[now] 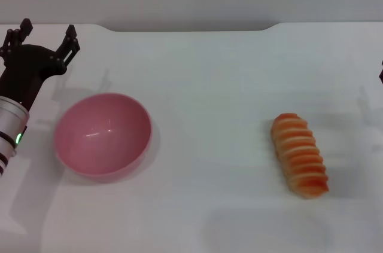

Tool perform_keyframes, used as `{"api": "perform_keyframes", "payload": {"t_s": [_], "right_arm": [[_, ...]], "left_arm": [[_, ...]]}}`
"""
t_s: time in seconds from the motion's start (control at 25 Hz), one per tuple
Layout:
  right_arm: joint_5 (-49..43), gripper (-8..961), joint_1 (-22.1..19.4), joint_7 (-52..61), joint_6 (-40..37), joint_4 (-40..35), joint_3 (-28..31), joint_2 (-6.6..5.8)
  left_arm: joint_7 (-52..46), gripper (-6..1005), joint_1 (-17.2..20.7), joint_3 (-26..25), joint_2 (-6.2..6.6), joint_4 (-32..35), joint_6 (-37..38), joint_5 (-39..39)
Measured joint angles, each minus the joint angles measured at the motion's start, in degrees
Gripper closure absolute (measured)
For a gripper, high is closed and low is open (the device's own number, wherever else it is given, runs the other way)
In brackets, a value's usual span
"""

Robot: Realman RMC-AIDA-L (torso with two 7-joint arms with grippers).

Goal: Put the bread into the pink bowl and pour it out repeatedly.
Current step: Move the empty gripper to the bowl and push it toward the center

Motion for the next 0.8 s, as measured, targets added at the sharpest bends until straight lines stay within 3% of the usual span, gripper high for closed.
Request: {"api": "perform_keyframes", "payload": {"t_s": [0.8], "right_arm": [[0.2,340,0.9,0.1,0.3,1.4,0.0,0.17]], "left_arm": [[0.1,139,-0.9,-0.3,0.05,0.1,-0.2,0.0]]}}
